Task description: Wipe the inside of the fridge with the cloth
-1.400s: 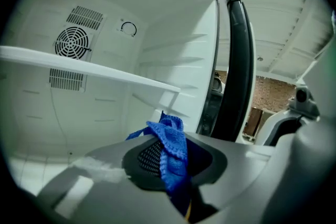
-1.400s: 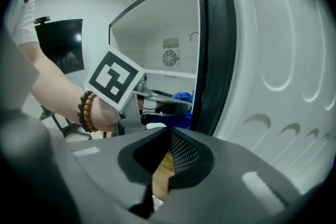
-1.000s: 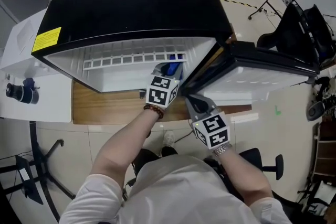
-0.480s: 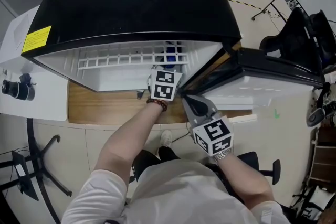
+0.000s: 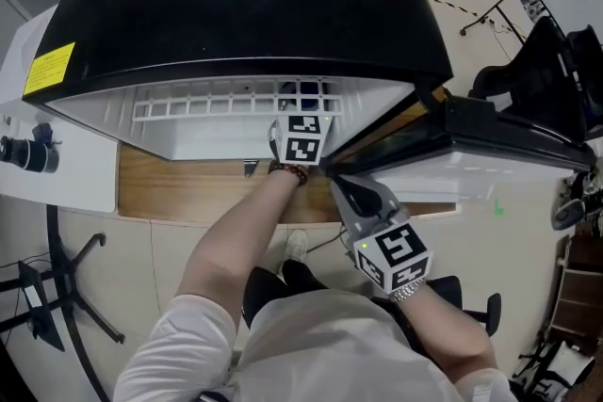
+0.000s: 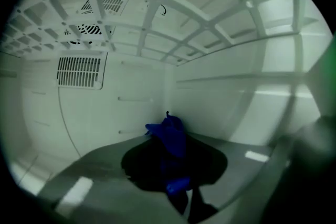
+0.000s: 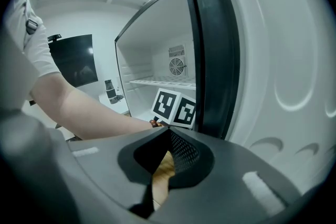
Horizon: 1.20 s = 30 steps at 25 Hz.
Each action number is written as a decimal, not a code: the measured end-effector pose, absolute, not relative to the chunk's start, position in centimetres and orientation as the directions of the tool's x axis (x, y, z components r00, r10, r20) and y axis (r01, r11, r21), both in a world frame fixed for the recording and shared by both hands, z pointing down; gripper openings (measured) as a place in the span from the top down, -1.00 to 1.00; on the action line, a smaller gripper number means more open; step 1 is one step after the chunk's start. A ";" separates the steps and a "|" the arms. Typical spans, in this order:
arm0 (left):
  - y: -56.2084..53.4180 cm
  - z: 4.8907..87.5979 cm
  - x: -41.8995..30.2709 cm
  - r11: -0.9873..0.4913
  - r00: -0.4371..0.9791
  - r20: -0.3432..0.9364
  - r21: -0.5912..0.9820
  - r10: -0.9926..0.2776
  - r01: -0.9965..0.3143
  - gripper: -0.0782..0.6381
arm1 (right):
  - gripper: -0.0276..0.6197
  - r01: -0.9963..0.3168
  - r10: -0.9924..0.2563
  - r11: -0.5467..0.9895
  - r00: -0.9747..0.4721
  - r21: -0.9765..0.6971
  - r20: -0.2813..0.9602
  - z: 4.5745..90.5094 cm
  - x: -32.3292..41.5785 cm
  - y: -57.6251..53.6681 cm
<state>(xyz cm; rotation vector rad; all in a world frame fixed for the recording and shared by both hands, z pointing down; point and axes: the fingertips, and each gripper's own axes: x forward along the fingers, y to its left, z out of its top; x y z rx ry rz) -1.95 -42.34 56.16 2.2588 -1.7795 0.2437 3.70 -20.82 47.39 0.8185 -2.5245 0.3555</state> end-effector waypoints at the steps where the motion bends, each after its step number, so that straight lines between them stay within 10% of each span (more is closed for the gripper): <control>1: -42.6 56.3 -2.3 -0.210 0.227 0.288 0.089 -0.930 -0.974 0.61 | 0.91 -0.604 -0.484 0.791 -0.718 -0.102 0.500 47.5 3.8 -20.8; 30: -33.1 55.4 -3.7 -0.290 0.319 0.358 0.135 -0.878 -0.948 0.60 | 0.88 -0.605 -0.504 0.788 -0.741 -0.115 0.444 45.9 3.3 -18.8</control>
